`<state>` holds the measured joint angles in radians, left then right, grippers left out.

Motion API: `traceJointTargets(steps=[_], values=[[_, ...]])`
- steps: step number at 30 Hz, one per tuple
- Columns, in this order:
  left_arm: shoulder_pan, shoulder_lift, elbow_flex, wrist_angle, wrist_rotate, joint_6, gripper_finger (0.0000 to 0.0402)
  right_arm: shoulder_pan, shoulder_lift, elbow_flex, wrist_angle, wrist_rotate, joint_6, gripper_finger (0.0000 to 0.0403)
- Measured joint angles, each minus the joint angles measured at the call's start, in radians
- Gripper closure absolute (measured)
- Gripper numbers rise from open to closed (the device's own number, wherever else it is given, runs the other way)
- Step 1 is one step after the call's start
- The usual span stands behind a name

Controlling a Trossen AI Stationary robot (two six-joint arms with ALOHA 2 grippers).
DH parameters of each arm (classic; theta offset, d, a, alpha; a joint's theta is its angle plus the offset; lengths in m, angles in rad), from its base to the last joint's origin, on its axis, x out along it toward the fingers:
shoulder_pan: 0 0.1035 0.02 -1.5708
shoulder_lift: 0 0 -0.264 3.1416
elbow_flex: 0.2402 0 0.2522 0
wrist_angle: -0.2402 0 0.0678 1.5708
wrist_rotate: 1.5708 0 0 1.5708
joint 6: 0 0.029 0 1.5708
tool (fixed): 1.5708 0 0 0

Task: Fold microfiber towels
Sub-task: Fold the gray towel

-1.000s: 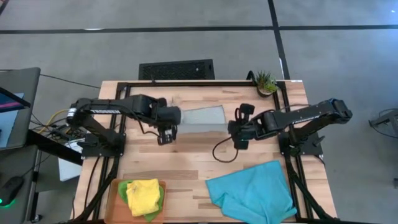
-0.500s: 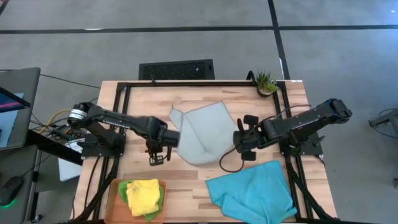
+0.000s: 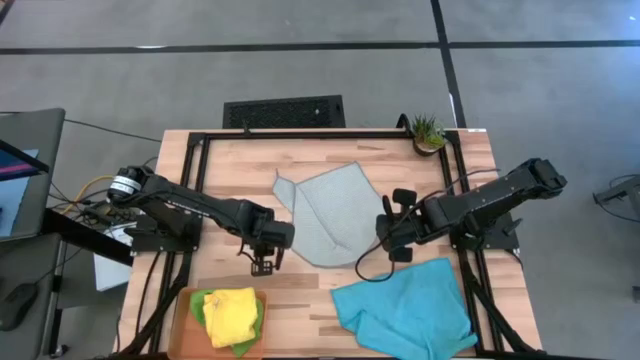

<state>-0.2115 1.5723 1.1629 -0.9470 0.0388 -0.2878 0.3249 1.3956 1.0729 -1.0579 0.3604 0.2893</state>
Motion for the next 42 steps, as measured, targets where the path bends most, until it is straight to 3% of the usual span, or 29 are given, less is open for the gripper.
traceJointTargets(steps=[8,15,20,26,32,42], values=[[0.0,0.0,-0.004,0.076,0.002,0.035,0.0391,0.0,0.0,0.0,0.003,0.004,0.0,0.0397],[0.027,0.0,-0.007,0.087,-0.01,-0.003,0.0322,0.0,0.0,0.001,0.003,0.004,-0.001,0.0397],[0.087,0.0,-0.081,0.258,0.037,-0.153,0.0287,0.0,0.0,0.001,0.003,0.004,-0.001,0.0397],[0.183,0.0,-0.243,0.482,0.23,-0.312,0.0282,0.0,0.0,0.001,0.002,0.004,-0.007,0.0397],[0.233,0.0,-0.349,0.63,0.276,-0.371,0.0285,0.0,0.0,0.002,-0.004,0.004,-0.009,0.0397],[0.281,0.0,-0.414,0.753,0.29,-0.389,0.0287,0.0,0.0,0.002,-0.004,0.004,-0.009,0.0397]])
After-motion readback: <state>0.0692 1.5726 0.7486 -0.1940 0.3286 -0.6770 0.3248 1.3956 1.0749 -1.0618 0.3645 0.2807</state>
